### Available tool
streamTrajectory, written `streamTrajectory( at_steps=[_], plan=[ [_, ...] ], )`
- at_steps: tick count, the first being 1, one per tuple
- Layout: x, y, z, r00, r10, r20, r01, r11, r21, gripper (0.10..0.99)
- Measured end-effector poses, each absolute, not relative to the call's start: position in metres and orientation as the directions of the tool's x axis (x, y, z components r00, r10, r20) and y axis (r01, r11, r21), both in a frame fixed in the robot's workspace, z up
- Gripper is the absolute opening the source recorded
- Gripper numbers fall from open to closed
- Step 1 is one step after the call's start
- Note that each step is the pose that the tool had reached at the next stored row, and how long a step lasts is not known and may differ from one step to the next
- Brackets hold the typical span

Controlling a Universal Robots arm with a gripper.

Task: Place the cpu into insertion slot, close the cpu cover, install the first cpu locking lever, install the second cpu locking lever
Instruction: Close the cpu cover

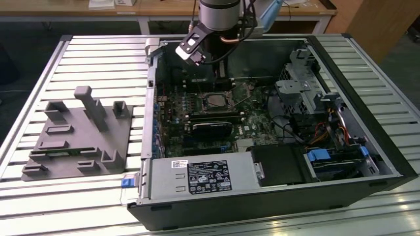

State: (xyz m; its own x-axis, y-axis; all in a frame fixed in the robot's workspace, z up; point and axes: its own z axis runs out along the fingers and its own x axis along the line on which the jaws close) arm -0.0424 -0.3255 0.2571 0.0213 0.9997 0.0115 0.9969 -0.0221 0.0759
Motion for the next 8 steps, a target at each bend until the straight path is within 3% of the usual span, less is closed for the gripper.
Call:
streamTrajectory(
  at_steps=[8],
  plan=[
    [-0.042,-0.325,0.269,0.021,1.0,0.012,0.997,-0.022,0.076,0.106]
  ],
)
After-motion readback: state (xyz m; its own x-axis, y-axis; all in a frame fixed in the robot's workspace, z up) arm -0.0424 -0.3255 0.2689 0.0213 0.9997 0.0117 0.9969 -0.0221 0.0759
